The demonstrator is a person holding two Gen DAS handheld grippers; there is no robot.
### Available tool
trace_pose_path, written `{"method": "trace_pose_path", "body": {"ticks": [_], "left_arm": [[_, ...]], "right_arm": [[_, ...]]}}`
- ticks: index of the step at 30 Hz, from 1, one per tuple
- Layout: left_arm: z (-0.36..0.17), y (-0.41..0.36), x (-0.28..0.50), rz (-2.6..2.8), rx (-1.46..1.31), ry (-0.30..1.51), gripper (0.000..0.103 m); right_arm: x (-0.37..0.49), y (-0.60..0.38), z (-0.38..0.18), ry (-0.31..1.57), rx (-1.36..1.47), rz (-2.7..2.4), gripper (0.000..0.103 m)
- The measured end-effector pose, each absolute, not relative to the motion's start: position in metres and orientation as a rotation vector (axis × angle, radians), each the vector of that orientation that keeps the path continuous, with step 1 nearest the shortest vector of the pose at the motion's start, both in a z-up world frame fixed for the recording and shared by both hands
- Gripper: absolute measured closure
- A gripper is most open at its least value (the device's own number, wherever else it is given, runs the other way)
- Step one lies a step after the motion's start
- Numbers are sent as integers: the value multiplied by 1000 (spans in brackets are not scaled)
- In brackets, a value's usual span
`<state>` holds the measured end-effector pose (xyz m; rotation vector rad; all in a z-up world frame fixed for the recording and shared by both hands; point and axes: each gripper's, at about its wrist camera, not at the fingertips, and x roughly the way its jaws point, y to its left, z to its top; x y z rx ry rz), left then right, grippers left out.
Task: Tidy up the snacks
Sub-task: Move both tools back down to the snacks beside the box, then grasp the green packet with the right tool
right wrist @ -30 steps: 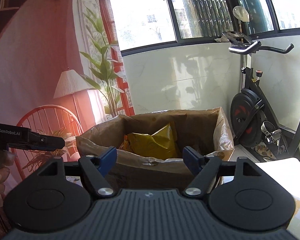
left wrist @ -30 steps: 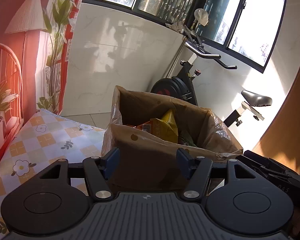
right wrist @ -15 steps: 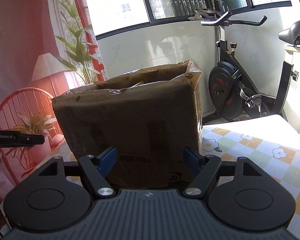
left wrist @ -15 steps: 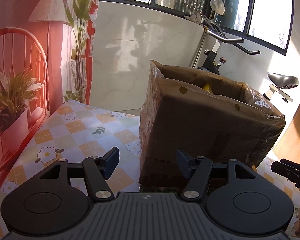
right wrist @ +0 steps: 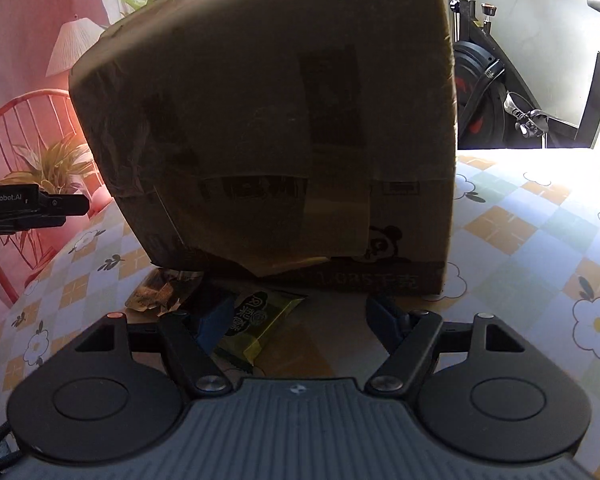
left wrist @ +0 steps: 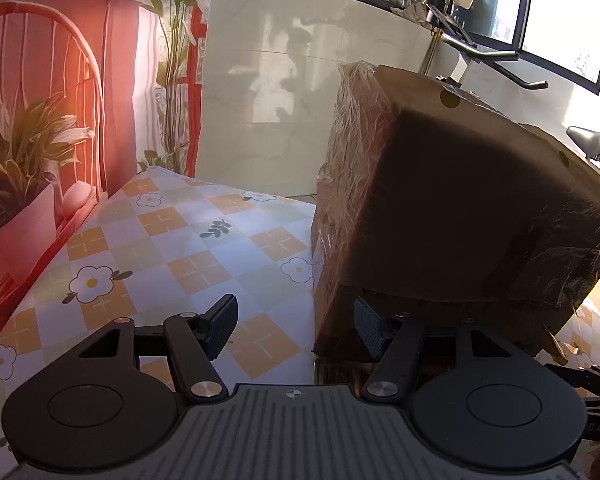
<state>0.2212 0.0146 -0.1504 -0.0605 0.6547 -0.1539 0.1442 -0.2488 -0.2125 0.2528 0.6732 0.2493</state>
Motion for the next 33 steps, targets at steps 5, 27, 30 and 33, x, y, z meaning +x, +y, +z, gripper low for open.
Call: {"method": "trace_pose_path", "body": {"ticks": [5,27,30,33], "left_arm": [[-167,13,227,-195,-54,712,36],[-204,-11,238,-267,-95,830,33],[-208,-22,238,-286,-82,838,32],[-211,-38,240,-280,-18,840,32]], "right_arm": [[161,-227,-223,722,233,270,28],[150,-252,-234,731,131,205,58],[141,-264,-237,712,141,192,58],[135,-269,-241,690,158,202,58]]}}
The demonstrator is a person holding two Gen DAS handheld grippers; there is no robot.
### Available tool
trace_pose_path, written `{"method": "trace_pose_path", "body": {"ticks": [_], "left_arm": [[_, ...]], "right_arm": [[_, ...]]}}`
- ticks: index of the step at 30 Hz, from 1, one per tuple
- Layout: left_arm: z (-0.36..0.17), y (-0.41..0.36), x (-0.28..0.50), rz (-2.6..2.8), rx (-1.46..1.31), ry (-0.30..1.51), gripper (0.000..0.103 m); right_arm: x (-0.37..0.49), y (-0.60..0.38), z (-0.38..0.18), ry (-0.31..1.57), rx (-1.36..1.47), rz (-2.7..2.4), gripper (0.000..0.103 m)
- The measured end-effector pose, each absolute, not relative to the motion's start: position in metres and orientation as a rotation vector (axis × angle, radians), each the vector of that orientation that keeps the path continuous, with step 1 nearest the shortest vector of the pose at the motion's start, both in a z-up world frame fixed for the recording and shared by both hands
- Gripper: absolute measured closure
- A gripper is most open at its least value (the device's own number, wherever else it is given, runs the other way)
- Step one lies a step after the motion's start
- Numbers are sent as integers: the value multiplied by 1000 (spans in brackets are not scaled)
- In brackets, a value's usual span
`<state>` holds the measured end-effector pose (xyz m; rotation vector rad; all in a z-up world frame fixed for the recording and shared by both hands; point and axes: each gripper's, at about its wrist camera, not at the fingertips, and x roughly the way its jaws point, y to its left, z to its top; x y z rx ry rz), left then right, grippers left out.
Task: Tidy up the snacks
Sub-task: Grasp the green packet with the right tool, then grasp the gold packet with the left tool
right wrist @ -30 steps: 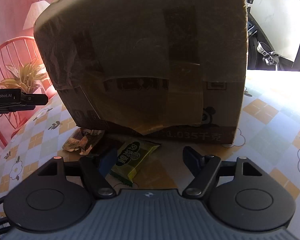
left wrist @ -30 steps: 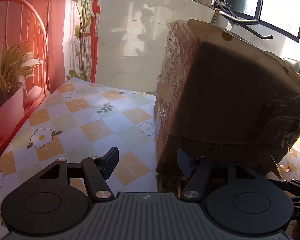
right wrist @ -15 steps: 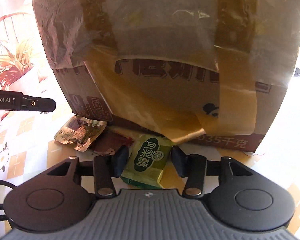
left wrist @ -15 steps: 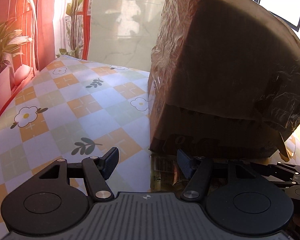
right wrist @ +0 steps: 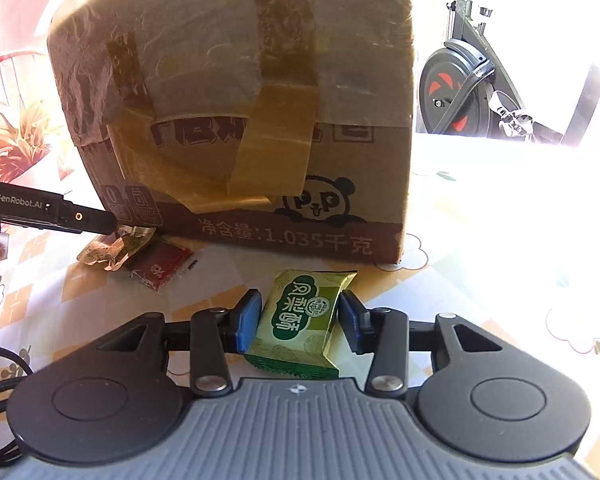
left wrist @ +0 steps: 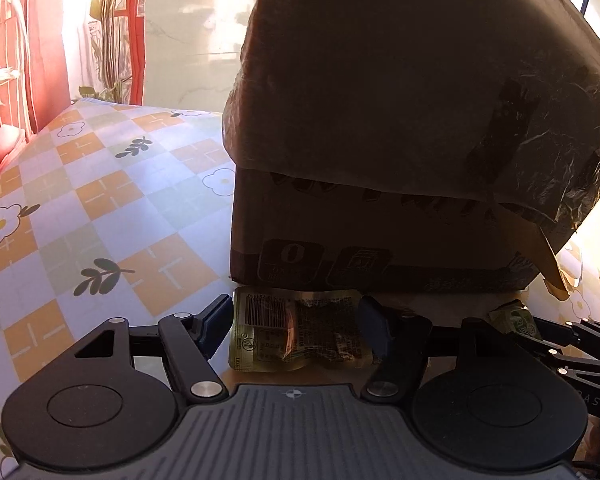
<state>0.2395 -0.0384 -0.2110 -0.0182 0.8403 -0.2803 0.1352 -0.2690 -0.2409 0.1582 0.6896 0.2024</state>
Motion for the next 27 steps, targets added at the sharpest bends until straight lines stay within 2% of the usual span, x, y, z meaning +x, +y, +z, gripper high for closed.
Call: {"method": "trace_pose_path", "body": {"ticks": [4,8,12,17,24,27], "left_arm": [[-216,-50,249,-253,-4,860,31],[-223,-63,254,-233,37,884,25],[-231,-73,251,-195,94,893,24],[-231,-62,246,-150,86,904,24],[-234,-39,232,-105,58,902,16],[-234,-35,228,-97,60,898,16]], "right_arm": [[137,-269,-244,680,174,212,58],[136,-271,-244,678,186,221,58],[136,-266,-244,678,152,242,59],[135,-268,-245,674,164,254,59],[134,-269,-245,671,170,266,60],[134,-269,-245,671,171,268,60]]}}
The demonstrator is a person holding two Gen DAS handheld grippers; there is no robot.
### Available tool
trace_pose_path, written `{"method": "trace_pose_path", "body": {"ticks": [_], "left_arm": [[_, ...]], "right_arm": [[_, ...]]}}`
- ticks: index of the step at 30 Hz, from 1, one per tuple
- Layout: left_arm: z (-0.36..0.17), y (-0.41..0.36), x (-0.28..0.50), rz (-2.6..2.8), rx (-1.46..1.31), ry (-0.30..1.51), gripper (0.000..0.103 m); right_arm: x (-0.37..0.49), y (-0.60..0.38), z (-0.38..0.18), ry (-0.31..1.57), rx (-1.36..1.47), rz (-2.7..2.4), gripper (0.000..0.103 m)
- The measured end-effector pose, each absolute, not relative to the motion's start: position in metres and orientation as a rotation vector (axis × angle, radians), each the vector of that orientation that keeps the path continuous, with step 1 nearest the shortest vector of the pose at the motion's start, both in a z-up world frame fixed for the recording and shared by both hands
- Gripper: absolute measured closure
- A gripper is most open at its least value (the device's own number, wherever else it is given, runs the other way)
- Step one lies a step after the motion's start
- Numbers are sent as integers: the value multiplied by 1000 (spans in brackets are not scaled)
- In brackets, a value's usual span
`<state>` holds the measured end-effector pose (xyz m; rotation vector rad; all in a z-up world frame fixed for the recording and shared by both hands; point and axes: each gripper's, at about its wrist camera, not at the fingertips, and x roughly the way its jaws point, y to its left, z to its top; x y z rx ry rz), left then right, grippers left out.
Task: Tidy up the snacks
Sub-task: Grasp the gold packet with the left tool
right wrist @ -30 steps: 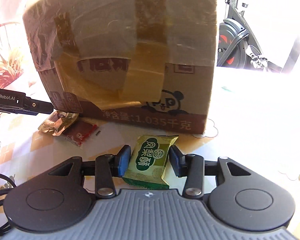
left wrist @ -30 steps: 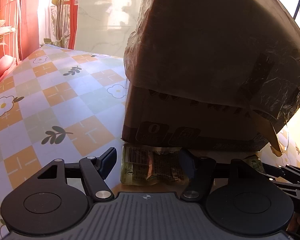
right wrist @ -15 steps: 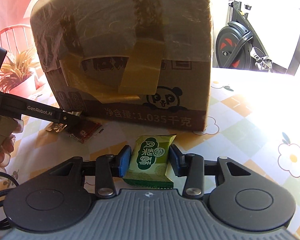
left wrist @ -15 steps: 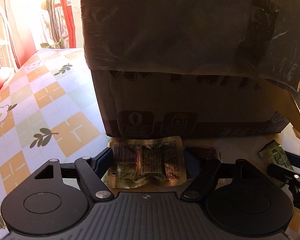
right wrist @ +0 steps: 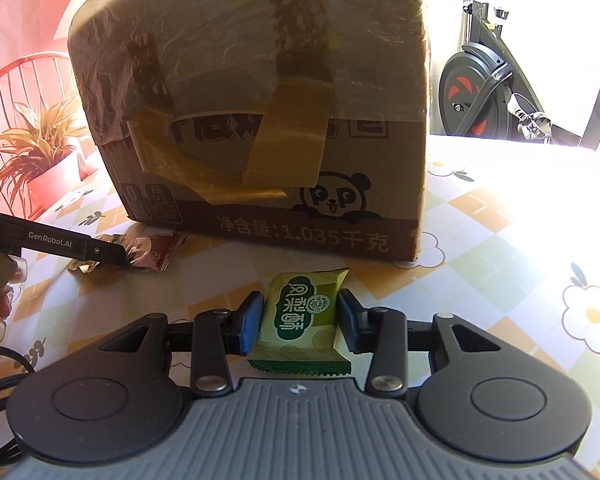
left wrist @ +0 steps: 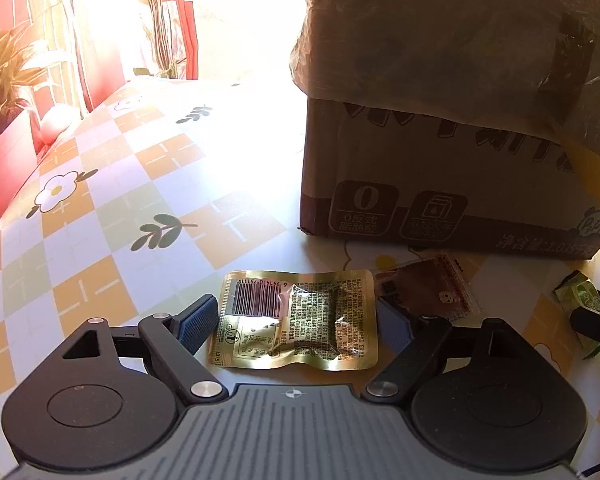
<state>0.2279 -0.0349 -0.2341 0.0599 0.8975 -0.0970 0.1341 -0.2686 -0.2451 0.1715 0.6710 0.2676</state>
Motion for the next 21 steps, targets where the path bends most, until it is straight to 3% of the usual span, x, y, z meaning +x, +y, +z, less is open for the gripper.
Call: {"method": "trace_pose_path", "body": {"ticks": [13,17,18,21], "left_arm": [[-233,-22,227,-78,60,873,14],[-227,-14,225,-83,2,865,24],[-222,-8,221,-92,-34,855,41],[-215,-1,219,-117,-61,842,44]], "right_arm": [[135,-271,-246,672,179,272,60],[135,-271,-246,672,179,271,60],[135,-271,-246,672,179,271,60],[135,-271,-246,672,180,271,60]]}}
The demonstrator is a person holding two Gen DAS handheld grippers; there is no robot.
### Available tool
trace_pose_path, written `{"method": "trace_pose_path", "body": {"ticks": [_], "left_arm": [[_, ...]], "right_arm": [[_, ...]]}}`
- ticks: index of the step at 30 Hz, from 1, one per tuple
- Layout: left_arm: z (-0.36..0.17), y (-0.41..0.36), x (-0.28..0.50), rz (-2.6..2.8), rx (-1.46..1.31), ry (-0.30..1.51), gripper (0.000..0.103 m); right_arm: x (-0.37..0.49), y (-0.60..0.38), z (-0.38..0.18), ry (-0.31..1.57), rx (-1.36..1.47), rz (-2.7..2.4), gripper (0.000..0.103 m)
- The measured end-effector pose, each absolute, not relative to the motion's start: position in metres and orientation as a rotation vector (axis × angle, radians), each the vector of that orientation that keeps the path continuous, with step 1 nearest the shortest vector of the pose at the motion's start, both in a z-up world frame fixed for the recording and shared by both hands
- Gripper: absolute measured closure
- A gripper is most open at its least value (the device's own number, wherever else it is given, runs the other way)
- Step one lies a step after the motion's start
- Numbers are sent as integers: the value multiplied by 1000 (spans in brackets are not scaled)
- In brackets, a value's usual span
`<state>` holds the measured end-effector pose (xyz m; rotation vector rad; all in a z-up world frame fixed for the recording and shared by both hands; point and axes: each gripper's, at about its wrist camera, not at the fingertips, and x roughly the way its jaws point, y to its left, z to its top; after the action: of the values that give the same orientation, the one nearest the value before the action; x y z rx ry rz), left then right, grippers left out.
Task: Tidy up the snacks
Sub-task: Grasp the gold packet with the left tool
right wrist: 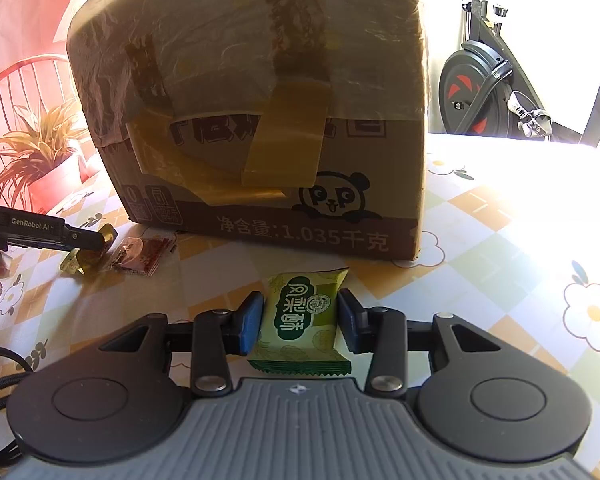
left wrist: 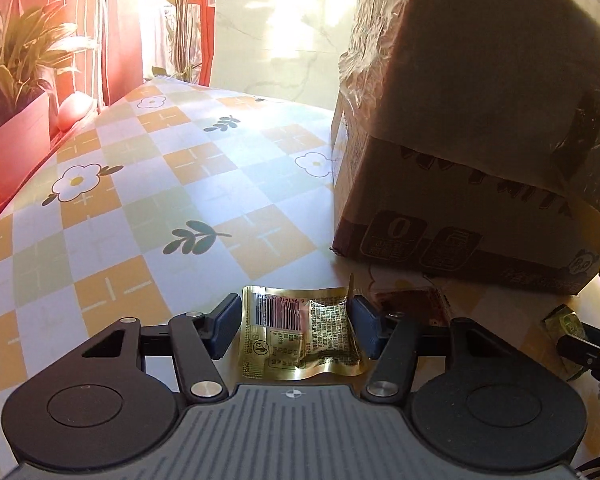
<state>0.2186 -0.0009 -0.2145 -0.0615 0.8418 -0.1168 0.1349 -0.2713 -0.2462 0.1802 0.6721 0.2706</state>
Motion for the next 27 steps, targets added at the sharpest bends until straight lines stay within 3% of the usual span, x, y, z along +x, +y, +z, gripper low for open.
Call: {"method": "trace_pose_path", "body": {"ticks": [8,21,25,27], "left_arm": [[-210,5,219,-174,-78,814,63],[-209,-7,209,-250,-30,806,78],[-215,-13,206,-263,-6,820,78],[-219,-15,206,-249,10,823,70]], "right_arm": [[135,-271,-246,673,179,270,60],[135,-271,-247,673,181,272,60],[135,-271,-247,673,183,272,60],[135,-271,-246,673,183,273,60]]}}
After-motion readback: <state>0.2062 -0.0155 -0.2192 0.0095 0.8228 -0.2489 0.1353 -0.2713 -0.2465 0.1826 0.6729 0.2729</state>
